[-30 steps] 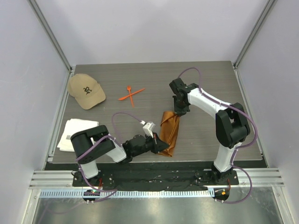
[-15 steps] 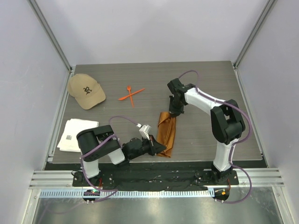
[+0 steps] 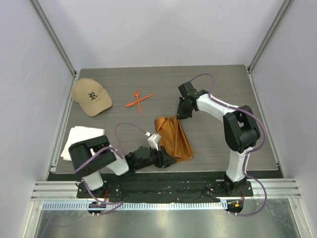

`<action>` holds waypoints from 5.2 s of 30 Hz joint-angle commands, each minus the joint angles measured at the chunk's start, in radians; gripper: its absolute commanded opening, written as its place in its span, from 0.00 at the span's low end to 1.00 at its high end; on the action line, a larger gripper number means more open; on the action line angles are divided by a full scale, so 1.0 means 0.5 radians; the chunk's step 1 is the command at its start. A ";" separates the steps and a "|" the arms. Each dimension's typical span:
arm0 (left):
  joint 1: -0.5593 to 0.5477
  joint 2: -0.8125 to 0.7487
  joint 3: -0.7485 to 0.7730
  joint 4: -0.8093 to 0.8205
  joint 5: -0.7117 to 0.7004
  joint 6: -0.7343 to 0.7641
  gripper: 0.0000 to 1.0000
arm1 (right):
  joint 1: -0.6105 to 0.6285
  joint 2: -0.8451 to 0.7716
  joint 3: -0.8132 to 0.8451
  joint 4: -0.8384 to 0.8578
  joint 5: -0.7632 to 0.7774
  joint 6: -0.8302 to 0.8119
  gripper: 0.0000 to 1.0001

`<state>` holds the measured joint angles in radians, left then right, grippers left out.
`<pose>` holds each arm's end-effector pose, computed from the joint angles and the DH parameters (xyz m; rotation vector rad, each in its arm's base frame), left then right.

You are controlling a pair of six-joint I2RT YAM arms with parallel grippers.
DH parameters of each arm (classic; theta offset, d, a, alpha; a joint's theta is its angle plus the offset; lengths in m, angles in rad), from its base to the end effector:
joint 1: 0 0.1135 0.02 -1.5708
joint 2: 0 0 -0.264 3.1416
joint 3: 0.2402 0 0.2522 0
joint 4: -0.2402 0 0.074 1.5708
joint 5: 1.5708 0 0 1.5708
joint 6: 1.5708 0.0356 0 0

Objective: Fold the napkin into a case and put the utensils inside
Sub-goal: Pick up the 2/3-rectangle-folded napkin at the center of the board, then fold the 2/3-rectangle-folded napkin at the center of the board.

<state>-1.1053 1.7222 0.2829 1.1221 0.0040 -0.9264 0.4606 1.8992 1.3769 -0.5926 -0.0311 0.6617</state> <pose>0.1146 -0.2284 0.1053 0.1944 2.1329 -1.3206 0.3539 0.1768 0.1948 0.2660 2.7346 0.3753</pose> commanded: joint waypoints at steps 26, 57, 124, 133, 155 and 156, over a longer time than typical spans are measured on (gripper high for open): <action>0.634 0.080 1.220 -1.980 -0.050 0.276 0.10 | -0.025 -0.049 -0.085 0.219 -0.149 -0.019 0.01; 0.557 0.176 1.428 -2.164 -0.026 0.399 0.09 | -0.114 -0.157 -0.333 0.593 -0.591 -0.581 0.07; 0.741 0.691 2.002 -2.376 -0.026 0.414 0.06 | -0.372 -0.123 -1.235 2.551 -1.276 0.431 0.06; 0.744 0.596 1.968 -2.382 -0.020 0.500 0.06 | -0.326 -0.034 -1.297 2.704 -1.168 0.588 0.02; 0.756 0.176 1.646 -2.576 -0.066 0.463 0.06 | -0.326 -0.101 -1.254 2.437 -1.140 0.382 0.02; 0.753 0.136 1.625 -2.551 -0.085 0.460 0.06 | -0.323 -0.104 -1.251 2.431 -1.143 0.379 0.02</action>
<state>-0.7322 1.8416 1.1316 -0.1627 0.0006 -0.6800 0.2928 1.8793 0.7300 0.6289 -0.6075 0.8837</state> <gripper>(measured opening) 0.060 0.058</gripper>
